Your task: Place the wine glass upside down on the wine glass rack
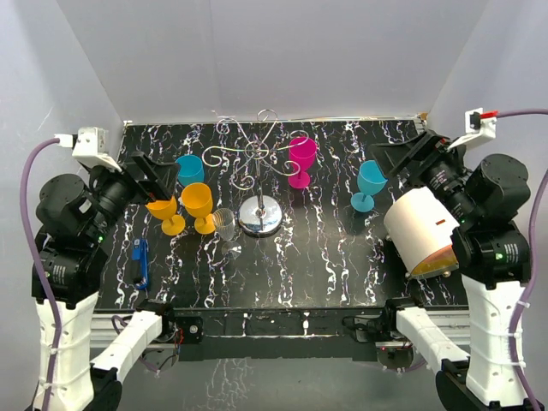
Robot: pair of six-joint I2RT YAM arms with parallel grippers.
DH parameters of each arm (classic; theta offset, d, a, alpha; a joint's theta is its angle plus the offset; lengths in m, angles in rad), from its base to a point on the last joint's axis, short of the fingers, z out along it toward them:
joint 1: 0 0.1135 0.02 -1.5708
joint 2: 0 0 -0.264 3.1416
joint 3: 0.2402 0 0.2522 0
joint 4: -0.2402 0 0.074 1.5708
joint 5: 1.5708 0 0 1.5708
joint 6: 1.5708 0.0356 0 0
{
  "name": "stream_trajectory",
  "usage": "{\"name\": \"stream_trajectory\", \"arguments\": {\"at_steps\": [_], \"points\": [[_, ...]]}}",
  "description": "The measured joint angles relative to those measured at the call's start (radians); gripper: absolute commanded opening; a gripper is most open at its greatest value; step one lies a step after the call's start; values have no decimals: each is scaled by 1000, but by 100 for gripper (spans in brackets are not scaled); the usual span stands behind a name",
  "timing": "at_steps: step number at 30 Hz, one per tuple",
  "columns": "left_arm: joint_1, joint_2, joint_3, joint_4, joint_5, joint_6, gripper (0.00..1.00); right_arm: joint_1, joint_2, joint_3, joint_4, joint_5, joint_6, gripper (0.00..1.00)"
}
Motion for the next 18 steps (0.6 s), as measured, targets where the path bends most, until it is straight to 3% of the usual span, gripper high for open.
{"name": "stream_trajectory", "arguments": {"at_steps": [5, 12, 18], "points": [[63, -2, -61, 5, 99, -27, 98, -20, 37, -9, 0, -146, 66, 95], [103, -17, -121, 33, 212, -64, 99, -25, 80, -23, 0, -263, 119, 96], [113, -58, -189, 109, 295, -132, 99, -25, 133, -44, -31, -264, 109, 75]]}}
